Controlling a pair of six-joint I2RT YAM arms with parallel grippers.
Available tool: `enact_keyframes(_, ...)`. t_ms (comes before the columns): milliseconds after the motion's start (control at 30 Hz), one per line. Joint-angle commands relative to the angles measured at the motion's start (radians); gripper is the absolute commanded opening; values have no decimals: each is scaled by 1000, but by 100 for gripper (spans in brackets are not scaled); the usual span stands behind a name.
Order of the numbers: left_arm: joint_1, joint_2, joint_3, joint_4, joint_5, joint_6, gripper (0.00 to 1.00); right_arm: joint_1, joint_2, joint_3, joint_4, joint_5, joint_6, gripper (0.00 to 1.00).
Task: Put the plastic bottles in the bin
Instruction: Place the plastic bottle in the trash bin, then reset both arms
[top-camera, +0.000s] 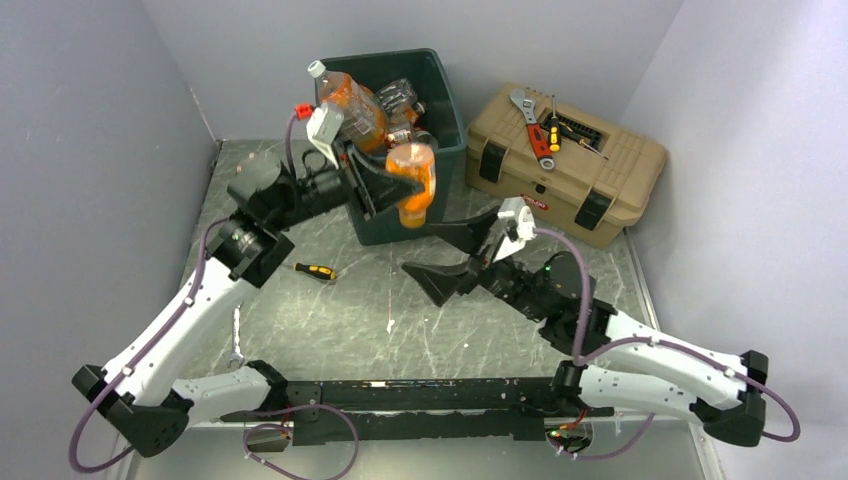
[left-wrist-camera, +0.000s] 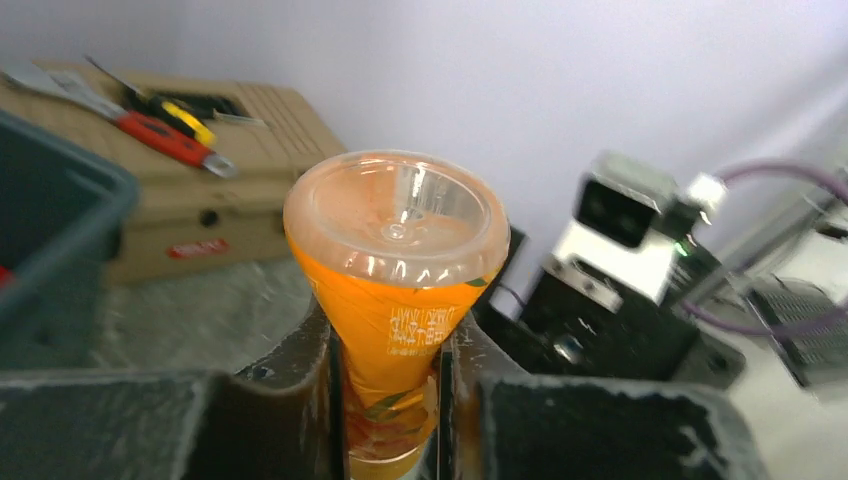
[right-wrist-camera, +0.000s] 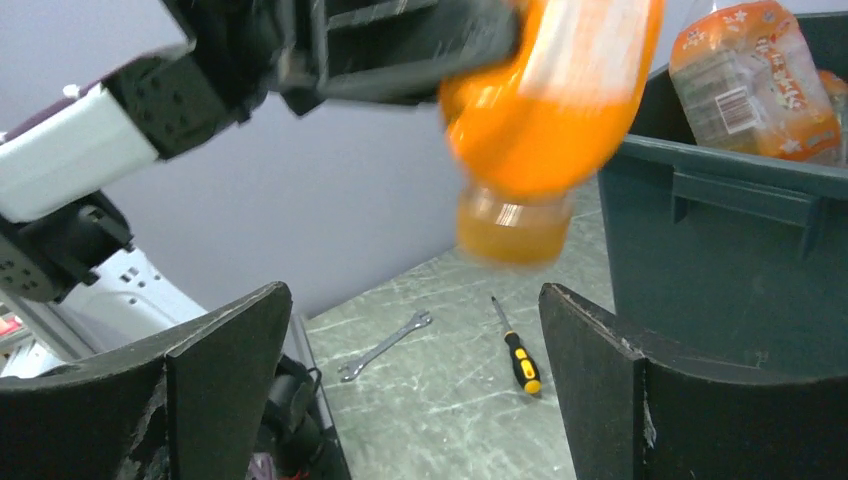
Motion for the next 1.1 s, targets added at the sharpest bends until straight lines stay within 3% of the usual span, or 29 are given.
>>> enact_keyframes(0,1,93,267,-113,-219,211,2,7,-130,52,-175,62,-12,100)
enact_keyframes(167,29,397,724,-408,-450,428,6,7,-273,24,-341,183,-17,100)
enact_keyframes(200,39,458,799,-454,-464,444,15,7,-305,11,-366,203,-17,100)
enact_keyframes(233,46,509,862,-510,-481,462,31,7,-335,3,-379,221,-14,100)
enact_keyframes(333,51,618,986,-585,-535,506,90,7,-409,-12,-462,269,-15,100)
enact_keyframes(367,52,626,993,-585,-542,515,99,7,-428,-12,-483,283,-17,100)
enact_keyframes(667,69,530,877,-490,-623,539,99,7,-487,-23,-537,357,-32,100)
enact_keyframes(800,78,369,680,-410,-707,535,100,7,-468,-55,-508,397,-39,100)
enact_keyframes(1067,78,26,377,-499,-1091,468,99,6,-391,-48,-503,492,-29,100)
